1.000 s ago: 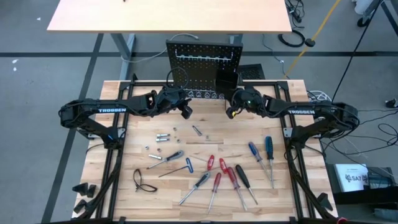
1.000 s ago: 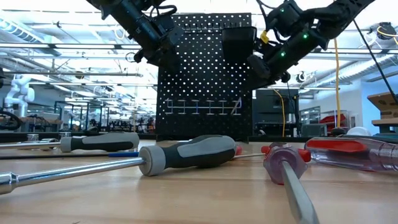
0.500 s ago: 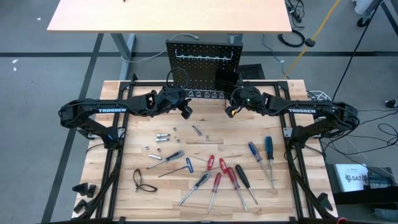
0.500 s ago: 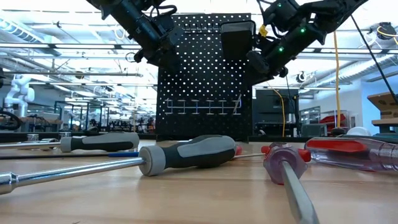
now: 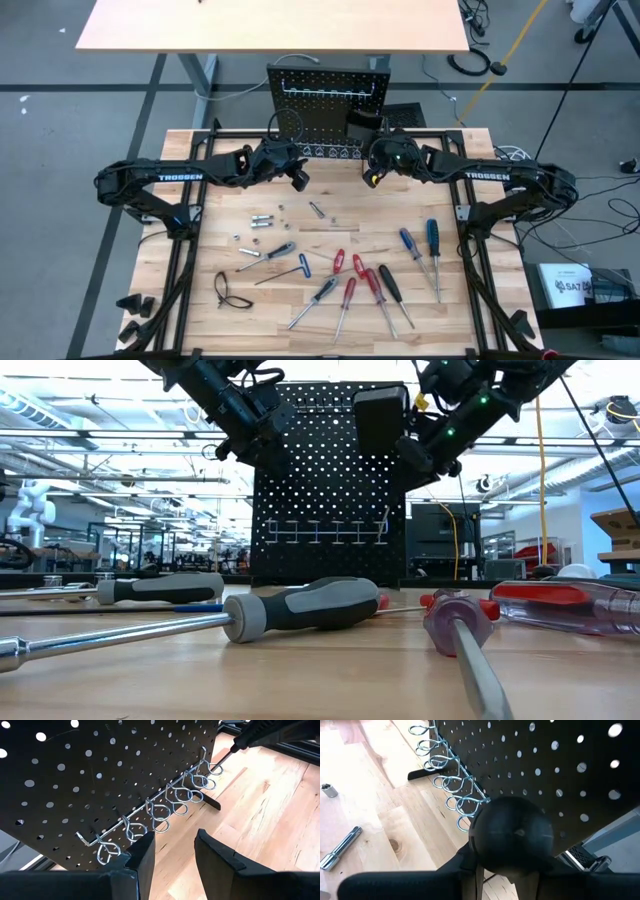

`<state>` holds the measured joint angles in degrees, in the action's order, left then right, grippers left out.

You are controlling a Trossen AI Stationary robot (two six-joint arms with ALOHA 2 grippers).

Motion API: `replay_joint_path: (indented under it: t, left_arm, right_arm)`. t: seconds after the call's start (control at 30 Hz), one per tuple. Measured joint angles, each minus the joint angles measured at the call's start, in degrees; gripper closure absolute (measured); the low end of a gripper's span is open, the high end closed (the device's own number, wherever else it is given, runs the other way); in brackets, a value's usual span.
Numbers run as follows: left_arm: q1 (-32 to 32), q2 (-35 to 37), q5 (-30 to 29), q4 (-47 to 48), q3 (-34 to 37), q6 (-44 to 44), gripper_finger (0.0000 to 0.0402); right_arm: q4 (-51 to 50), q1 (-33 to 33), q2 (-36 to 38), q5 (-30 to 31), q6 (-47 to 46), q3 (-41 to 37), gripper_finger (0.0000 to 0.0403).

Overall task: Hang tools onto peg board
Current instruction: Hang the black screwdriver on the pegboard

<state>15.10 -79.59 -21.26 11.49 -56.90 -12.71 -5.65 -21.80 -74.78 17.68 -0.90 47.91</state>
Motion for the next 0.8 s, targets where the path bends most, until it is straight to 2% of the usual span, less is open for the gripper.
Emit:
replay_joint_path:
  t: [0.5, 0.8]
  left_arm:
    - [0.01, 0.00, -0.02, -0.03, 0.00, -0.02, 0.0263]
    - [0.00, 0.00, -0.02, -0.01, 0.00, -0.02, 0.0263]
  right_arm:
    - [-2.30, -1.39, -0.12, -2.65, -1.62, 0.61, 0.0339]
    - [-1.52, -2.60, -3.35, -4.56, -1.65, 0.65, 0.0339]
